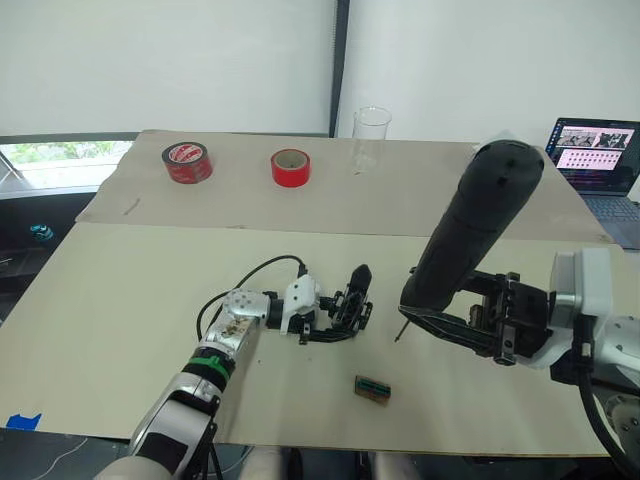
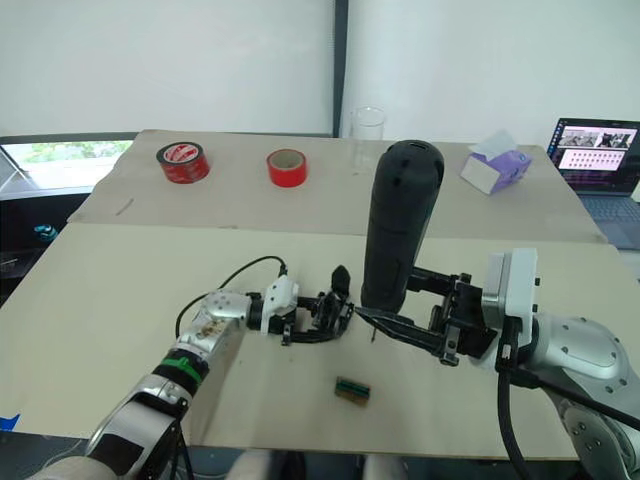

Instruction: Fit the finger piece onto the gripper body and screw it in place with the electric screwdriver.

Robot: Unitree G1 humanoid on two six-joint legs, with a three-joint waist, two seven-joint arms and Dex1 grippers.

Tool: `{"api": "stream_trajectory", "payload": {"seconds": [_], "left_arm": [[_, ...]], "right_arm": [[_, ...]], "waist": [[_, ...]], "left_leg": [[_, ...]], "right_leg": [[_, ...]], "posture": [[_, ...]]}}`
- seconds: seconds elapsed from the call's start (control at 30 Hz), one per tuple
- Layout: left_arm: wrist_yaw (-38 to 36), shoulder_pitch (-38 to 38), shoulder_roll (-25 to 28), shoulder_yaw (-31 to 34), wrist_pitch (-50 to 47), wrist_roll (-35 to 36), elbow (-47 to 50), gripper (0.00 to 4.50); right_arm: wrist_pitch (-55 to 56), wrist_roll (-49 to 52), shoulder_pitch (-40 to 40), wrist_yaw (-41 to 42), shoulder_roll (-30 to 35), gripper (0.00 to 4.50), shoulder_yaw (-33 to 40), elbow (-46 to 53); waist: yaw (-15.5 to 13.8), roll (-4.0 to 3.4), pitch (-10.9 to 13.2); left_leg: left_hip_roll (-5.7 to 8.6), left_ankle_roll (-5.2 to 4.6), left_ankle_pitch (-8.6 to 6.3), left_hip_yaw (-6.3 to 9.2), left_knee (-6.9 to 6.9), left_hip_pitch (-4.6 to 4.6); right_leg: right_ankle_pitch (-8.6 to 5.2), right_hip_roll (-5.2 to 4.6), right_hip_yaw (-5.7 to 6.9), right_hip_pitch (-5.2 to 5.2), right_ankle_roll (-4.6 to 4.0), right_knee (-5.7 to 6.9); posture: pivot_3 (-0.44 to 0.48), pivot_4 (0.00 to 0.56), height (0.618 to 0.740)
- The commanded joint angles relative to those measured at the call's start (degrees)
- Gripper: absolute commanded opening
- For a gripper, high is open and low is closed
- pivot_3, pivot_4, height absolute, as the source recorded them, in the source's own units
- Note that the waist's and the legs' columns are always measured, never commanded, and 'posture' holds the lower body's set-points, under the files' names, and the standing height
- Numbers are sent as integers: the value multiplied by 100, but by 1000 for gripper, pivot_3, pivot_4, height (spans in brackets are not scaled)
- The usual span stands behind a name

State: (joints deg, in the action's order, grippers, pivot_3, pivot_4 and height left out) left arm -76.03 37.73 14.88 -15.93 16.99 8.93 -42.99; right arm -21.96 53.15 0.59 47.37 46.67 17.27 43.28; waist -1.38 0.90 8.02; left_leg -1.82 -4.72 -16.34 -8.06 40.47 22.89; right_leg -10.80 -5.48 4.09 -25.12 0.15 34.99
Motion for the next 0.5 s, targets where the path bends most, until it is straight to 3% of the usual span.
{"api": "stream_trajectory", "payload": {"seconds": [0.03, 0.13, 0.2, 0.3, 0.5], "left_arm": [[-34, 103, -64, -35, 315, -246, -440, 2281], [42, 125, -130, 33, 326, -239, -540, 2281], [141, 47, -127, 140, 196, -172, -443, 3307], [276, -100, -76, 244, 184, -138, -230, 4462], [419, -1021, 245, 444, -482, 187, 1358, 4462]], "right_arm": [[-20, 224, -63, -20, 60, 1906, 247, 181], [-25, 231, -68, -33, 71, 1906, 241, 184], [-33, 245, -56, -38, 75, 1906, 247, 191], [-64, 265, -61, -31, 84, 1906, 255, 189], [-102, 313, -56, 8, 120, 1906, 326, 163]], "waist": [[6, 1, -1], [-5, 1, -1], [-16, 1, -1], [1, 1, -1], [89, 1, -1]], "left_leg": [[0, 0, 0, 0, 0, 0], [0, -1, 0, 1, 0, -2], [1, -2, -1, 2, 2, -1], [-1, -8, -4, 1, 13, 0], [-9, -7, -6, 2, 14, -1]], "right_leg": [[0, 0, -1, 0, 0, 0], [1, -2, -1, 2, 1, 0], [1, -3, 0, 4, 2, 0], [2, -4, -1, 5, 3, 2], [2, -2, -6, 1, 4, 4]], "posture": [[0, 150, 740], [0, 150, 740], [0, 150, 740], [0, 150, 740], [0, 150, 740]]}}
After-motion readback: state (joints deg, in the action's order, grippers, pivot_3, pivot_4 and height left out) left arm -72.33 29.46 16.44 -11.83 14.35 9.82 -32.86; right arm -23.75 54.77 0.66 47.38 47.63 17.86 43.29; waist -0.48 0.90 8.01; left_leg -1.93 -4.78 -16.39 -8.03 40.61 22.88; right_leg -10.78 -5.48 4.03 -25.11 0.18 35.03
